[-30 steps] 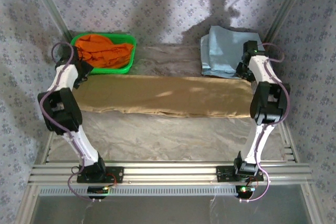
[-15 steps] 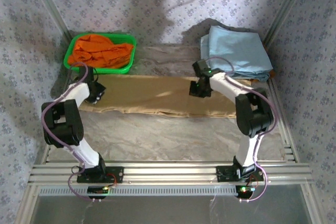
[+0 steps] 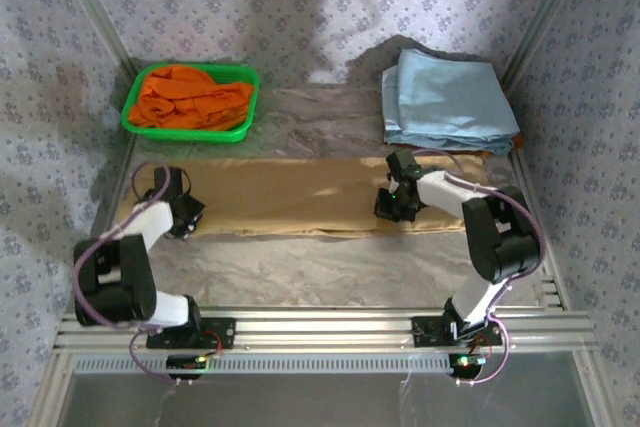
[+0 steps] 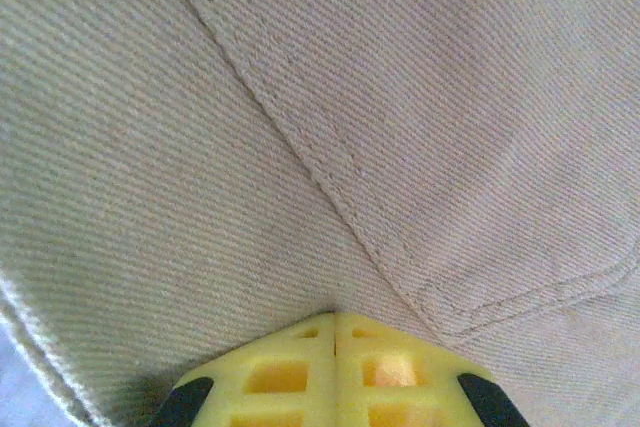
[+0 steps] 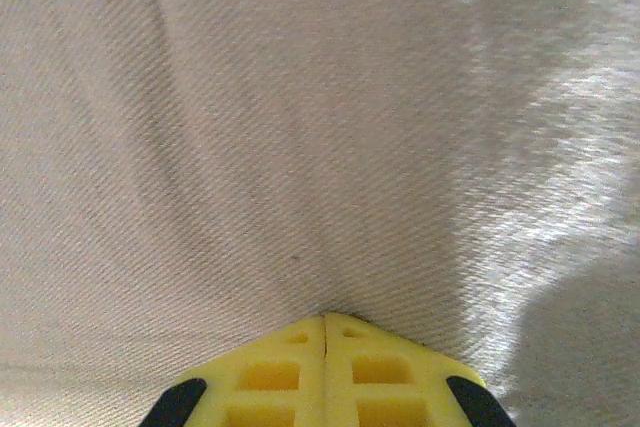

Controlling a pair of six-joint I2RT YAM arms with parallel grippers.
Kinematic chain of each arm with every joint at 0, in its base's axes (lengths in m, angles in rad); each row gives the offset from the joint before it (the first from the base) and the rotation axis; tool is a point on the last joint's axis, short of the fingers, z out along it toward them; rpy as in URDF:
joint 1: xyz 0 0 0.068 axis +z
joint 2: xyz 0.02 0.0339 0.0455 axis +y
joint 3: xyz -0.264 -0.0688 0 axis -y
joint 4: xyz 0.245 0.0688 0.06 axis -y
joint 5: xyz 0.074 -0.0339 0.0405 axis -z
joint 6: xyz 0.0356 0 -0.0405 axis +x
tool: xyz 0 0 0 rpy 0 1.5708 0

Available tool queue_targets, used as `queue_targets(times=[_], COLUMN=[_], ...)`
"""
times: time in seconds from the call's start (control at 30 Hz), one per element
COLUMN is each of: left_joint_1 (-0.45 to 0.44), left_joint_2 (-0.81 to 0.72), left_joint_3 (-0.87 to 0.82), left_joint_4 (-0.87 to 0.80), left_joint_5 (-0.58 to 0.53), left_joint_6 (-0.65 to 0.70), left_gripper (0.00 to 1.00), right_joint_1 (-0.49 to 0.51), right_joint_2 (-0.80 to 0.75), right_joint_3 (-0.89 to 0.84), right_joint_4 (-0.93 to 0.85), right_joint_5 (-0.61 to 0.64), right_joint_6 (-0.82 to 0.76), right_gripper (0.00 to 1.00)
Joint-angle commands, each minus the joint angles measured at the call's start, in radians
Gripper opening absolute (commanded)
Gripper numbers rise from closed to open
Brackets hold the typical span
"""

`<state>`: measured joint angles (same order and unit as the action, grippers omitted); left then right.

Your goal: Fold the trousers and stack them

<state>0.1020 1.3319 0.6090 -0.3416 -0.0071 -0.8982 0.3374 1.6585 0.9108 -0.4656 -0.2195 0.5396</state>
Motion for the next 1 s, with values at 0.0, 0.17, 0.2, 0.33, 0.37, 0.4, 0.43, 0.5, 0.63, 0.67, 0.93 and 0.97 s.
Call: queue_targets(times=[0.0,0.17,0.2,0.33,0.37,0.4,0.43,0.5,0.63,0.67,0.93,0.97], left_joint_1=[0.005,0.005,0.005,-0.002,-0.010,-0.028,-0.053,-0.102,-0.198,-0.211,-0.214,-0.206], left_joint_2=[-0.145,-0.342,-0.363,-0.327,-0.295,-0.252,-0.203,-0.099,0.112,0.154,0.408,0.427], left_joint_3=[-0.119,-0.139,-0.117,0.020,0.054,0.093,0.129,0.199,0.322,0.342,0.457,0.464], left_joint_4=[-0.110,-0.221,-0.241,-0.245,-0.241,-0.228,-0.203,-0.175,-0.089,-0.067,0.021,0.025], left_joint_5=[-0.021,-0.006,-0.006,0.027,0.029,0.028,0.031,0.022,0.027,0.028,0.018,0.018], left_joint_6=[-0.040,-0.016,-0.005,0.023,0.023,0.026,0.036,0.040,0.045,0.047,0.069,0.072], left_gripper=[0.00,0.00,0.00,0.02,0.02,0.02,0.02,0.00,0.00,0.00,0.00,0.00], right_joint_1=[-0.024,-0.020,-0.016,0.053,0.074,0.097,0.122,0.159,0.192,0.191,0.151,0.141], right_joint_2=[-0.060,-0.160,-0.174,-0.152,-0.124,-0.084,-0.035,0.061,0.271,0.314,0.559,0.583], right_joint_3=[-0.072,-0.064,-0.036,0.119,0.162,0.217,0.269,0.389,0.588,0.625,0.841,0.857], right_joint_4=[-0.098,-0.162,-0.178,-0.193,-0.190,-0.186,-0.177,-0.157,-0.142,-0.146,-0.197,-0.200], right_joint_5=[0.030,0.041,0.041,0.047,0.044,0.041,0.042,0.047,0.056,0.062,0.088,0.087], right_joint_6=[0.015,0.009,0.005,-0.003,-0.004,-0.003,-0.001,-0.003,0.015,0.021,0.017,0.016], right_gripper=[0.00,0.00,0.00,0.00,0.00,0.00,0.00,0.00,0.00,0.00,0.00,0.00])
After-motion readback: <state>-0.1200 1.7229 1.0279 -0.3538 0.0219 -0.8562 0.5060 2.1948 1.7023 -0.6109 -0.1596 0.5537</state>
